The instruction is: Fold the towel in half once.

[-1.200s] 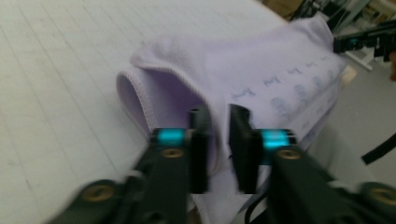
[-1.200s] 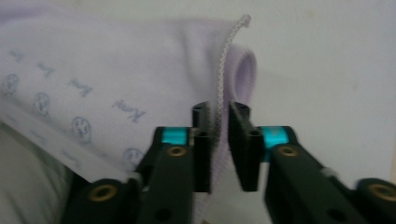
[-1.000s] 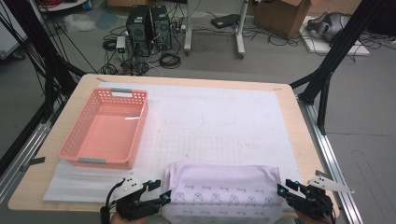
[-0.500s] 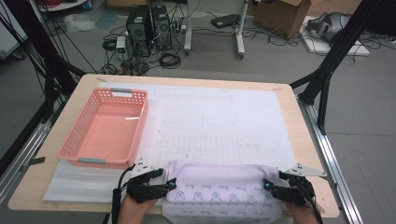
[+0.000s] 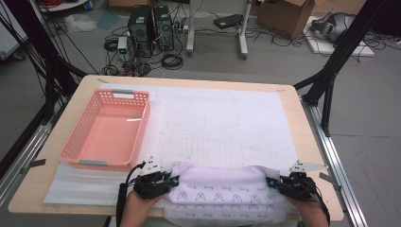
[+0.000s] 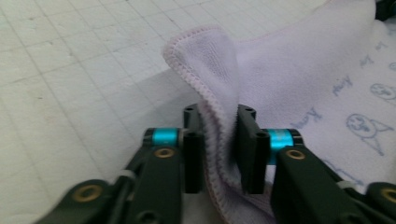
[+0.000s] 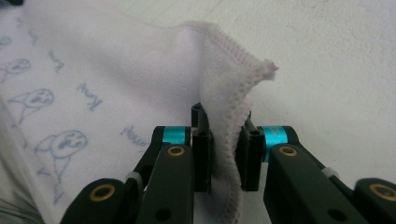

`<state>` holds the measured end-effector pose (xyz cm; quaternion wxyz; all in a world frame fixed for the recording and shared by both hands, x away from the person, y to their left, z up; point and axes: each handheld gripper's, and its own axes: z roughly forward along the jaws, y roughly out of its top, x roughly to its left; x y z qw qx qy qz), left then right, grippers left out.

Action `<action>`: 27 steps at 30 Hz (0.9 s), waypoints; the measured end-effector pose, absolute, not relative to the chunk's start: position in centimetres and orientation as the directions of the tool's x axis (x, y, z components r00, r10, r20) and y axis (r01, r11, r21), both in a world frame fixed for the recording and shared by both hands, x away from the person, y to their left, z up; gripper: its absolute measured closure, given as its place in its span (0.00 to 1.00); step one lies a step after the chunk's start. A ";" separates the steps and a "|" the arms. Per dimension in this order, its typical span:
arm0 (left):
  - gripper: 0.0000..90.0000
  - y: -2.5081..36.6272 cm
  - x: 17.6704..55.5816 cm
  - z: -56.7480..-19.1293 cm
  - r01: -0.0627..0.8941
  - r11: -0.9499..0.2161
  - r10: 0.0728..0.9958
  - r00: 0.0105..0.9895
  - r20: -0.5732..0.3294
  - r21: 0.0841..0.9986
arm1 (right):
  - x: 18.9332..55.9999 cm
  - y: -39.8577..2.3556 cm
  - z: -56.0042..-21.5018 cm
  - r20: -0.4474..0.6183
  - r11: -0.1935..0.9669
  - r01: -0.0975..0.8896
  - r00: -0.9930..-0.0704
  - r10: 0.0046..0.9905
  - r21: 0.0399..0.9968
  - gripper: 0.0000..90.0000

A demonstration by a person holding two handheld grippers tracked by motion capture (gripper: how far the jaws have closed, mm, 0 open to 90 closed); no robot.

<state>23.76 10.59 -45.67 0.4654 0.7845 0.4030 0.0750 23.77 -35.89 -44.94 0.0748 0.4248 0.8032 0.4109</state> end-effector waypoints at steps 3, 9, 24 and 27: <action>0.89 10.5 23.8 -45.7 0.581 -0.214 0.707 0.647 -0.286 0.785 | 23.7 -36.1 -45.1 0.253 0.274 0.625 -0.621 0.742 0.731 0.90; 0.90 11.0 24.0 -45.4 0.593 -0.136 0.702 0.623 -0.345 0.794 | 23.2 -35.8 -44.9 0.216 0.285 0.606 -0.620 0.755 0.742 0.91; 0.90 11.2 25.3 -44.0 0.545 -0.106 0.711 0.626 -0.320 0.832 | 23.6 -36.3 -44.4 0.187 0.253 0.562 -0.610 0.770 0.788 0.92; 0.90 10.8 26.5 -43.6 0.536 -0.108 0.720 0.623 -0.306 0.837 | 24.2 -36.6 -44.0 0.191 0.226 0.554 -0.596 0.780 0.802 0.92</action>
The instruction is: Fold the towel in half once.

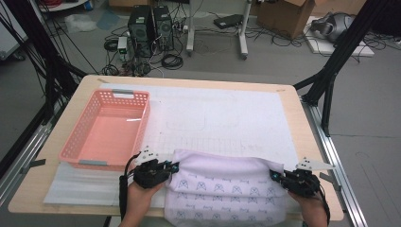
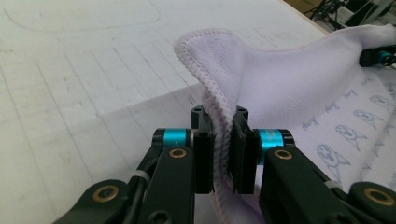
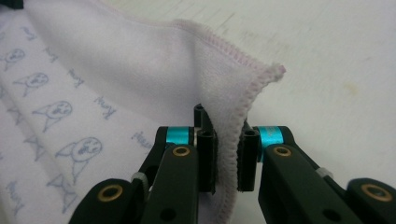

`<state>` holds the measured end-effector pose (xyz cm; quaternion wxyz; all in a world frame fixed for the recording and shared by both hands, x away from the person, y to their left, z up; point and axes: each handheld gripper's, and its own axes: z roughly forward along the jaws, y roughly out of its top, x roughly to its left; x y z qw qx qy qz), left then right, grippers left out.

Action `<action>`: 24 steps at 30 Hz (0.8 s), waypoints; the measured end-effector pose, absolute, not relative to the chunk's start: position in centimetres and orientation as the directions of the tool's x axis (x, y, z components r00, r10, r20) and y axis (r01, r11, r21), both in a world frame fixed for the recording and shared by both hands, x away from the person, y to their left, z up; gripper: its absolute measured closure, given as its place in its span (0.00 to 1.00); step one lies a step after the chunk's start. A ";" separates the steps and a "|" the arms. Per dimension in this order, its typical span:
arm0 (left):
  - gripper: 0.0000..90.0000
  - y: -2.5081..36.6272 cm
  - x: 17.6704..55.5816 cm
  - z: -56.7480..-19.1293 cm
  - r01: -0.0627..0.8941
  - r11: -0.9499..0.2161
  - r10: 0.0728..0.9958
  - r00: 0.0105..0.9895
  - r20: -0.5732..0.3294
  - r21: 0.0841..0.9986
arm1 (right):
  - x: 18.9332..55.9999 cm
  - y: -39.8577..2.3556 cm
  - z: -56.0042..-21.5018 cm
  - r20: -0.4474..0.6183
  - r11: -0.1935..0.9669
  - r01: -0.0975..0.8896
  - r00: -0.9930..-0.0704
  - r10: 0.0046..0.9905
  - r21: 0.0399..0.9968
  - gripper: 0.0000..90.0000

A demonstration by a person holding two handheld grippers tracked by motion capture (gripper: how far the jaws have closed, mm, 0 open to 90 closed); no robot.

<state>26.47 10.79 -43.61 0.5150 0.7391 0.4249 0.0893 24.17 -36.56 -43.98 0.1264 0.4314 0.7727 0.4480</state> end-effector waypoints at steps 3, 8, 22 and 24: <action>0.90 10.5 27.9 -43.1 0.539 -0.094 0.727 0.612 -0.312 0.837 | 25.0 -36.7 -43.7 0.185 0.215 0.548 -0.584 0.791 0.808 0.92; 0.90 10.1 30.0 -42.0 0.523 -0.108 0.745 0.605 -0.279 0.845 | 27.2 -36.7 -43.3 0.174 0.209 0.545 -0.567 0.805 0.812 0.92; 0.90 9.3 36.2 -41.1 0.531 -0.060 0.793 0.539 -0.282 0.845 | 35.1 -36.2 -41.1 0.098 0.254 0.558 -0.524 0.846 0.790 0.92; 0.90 9.3 37.0 -41.6 0.541 -0.034 0.797 0.522 -0.304 0.840 | 35.9 -36.2 -41.2 0.099 0.251 0.566 -0.515 0.851 0.785 0.92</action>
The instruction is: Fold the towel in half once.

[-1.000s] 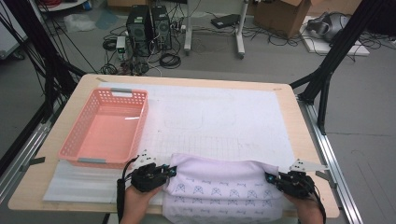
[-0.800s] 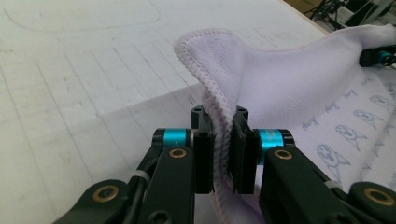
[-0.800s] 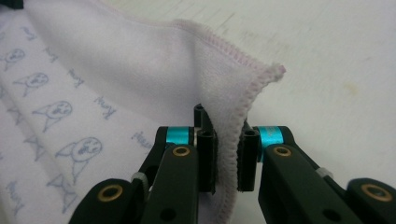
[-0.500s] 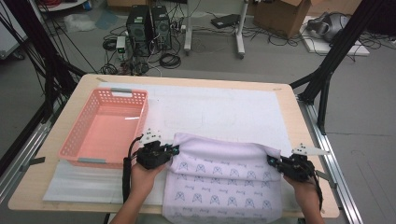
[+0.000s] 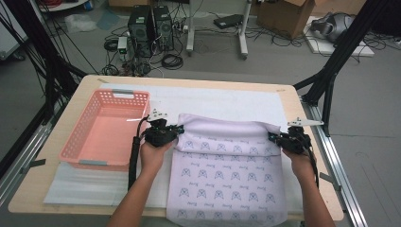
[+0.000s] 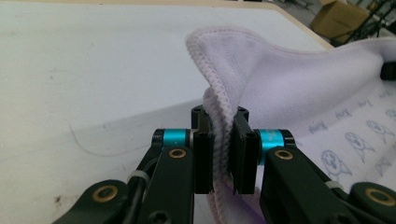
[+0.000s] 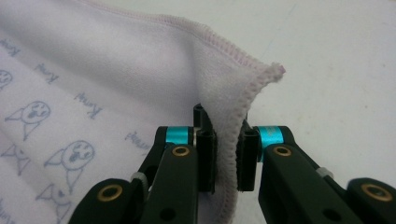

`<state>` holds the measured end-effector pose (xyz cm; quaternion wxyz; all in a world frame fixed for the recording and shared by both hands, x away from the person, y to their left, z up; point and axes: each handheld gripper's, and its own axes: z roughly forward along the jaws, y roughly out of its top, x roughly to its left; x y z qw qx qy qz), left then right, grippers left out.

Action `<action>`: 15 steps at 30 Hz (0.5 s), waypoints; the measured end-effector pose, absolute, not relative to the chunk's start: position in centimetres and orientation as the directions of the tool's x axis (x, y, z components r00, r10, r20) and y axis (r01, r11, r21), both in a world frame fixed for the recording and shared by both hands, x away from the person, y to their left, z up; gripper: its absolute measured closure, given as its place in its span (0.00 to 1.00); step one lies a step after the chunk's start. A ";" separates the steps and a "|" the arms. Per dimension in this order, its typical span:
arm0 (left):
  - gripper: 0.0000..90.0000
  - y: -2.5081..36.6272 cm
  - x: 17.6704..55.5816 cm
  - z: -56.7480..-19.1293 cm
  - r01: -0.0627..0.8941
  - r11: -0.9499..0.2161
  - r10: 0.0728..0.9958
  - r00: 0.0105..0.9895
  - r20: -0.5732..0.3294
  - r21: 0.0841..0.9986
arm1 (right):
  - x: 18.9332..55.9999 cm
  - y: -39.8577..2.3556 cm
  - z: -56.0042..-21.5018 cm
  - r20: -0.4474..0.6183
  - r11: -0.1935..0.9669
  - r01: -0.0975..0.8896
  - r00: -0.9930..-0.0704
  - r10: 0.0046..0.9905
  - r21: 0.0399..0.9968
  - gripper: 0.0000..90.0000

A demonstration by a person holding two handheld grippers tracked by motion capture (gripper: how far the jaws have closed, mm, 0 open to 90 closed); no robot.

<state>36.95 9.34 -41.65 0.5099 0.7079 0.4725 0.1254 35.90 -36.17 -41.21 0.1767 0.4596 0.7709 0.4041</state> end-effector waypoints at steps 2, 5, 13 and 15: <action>0.90 9.4 37.6 -42.3 0.554 -0.021 0.804 0.505 -0.315 0.832 | 36.6 -36.1 -41.3 0.106 0.245 0.572 -0.511 0.853 0.783 0.92; 0.90 9.5 38.2 -43.2 0.567 -0.013 0.810 0.489 -0.324 0.824 | 37.6 -35.8 -41.6 0.098 0.257 0.583 -0.507 0.856 0.771 0.92; 0.80 9.3 38.4 -43.9 0.580 -0.033 0.824 0.477 -0.306 0.814 | 39.2 -35.4 -43.1 0.147 0.219 0.637 -0.471 0.870 0.739 0.71; 0.64 9.4 38.2 -43.5 0.582 -0.021 0.821 0.474 -0.318 0.813 | 39.0 -35.7 -43.0 0.163 0.192 0.639 -0.454 0.876 0.745 0.62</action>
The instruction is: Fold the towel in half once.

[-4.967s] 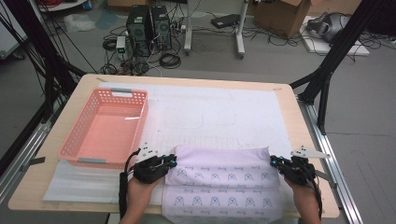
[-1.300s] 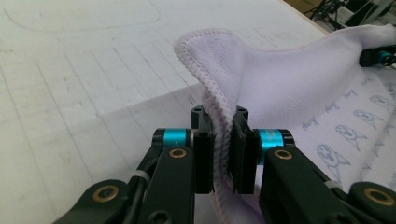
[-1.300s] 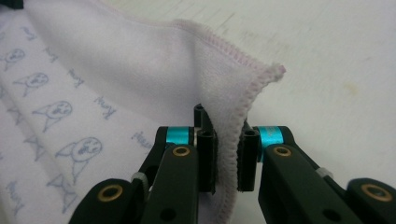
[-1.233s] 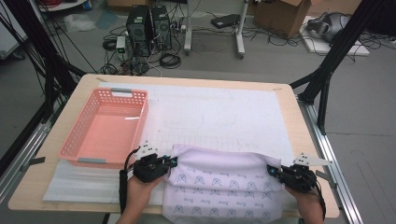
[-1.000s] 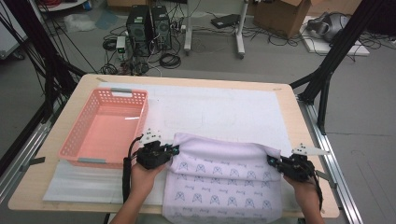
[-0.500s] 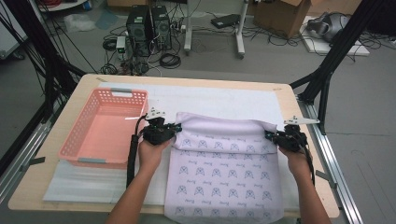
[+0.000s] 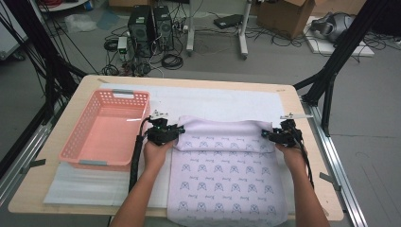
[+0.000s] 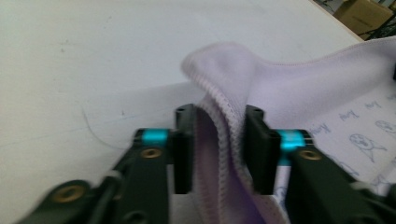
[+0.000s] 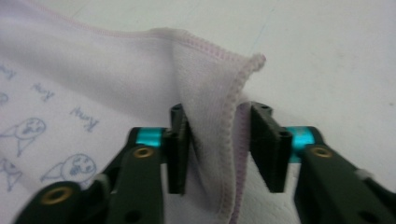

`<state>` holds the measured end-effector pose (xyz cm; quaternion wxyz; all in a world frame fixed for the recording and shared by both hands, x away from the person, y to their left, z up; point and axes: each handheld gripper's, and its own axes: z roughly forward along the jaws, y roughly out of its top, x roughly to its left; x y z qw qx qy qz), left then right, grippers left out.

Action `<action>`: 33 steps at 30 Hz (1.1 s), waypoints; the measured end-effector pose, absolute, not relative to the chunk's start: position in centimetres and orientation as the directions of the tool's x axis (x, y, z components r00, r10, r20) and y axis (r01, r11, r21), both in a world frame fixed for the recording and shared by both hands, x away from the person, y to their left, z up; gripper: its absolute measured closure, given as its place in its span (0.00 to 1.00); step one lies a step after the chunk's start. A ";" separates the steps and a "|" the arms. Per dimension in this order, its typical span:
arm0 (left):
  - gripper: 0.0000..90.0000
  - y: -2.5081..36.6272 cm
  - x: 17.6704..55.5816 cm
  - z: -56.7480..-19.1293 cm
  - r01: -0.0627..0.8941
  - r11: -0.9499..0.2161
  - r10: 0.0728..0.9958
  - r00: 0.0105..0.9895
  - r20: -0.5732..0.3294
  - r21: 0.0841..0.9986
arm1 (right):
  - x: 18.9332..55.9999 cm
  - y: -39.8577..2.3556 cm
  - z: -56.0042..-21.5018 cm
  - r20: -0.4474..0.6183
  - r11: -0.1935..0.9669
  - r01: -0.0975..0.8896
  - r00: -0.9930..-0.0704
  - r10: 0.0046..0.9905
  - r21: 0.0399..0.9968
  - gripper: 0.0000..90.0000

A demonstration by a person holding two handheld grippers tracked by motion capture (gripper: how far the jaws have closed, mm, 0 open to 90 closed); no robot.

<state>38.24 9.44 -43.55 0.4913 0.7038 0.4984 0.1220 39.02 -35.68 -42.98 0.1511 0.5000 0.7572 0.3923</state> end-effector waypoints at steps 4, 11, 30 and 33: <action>0.54 9.7 37.6 -42.8 0.575 -0.028 0.811 0.491 -0.317 0.818 | 38.0 -36.5 -41.9 0.173 0.149 0.618 -0.430 0.886 0.772 0.58; 0.62 10.0 36.6 -43.5 0.598 -0.030 0.789 0.506 -0.348 0.801 | 36.2 -38.2 -40.5 0.205 0.078 0.571 -0.415 0.886 0.817 0.56; 0.97 8.5 34.6 -42.8 0.553 -0.172 0.795 0.566 -0.217 0.816 | 33.9 -37.7 -42.1 0.180 0.191 0.623 -0.481 0.858 0.758 0.95; 0.97 8.7 33.9 -42.1 0.528 -0.159 0.787 0.578 -0.217 0.834 | 33.2 -37.8 -41.9 0.168 0.196 0.602 -0.494 0.853 0.774 0.95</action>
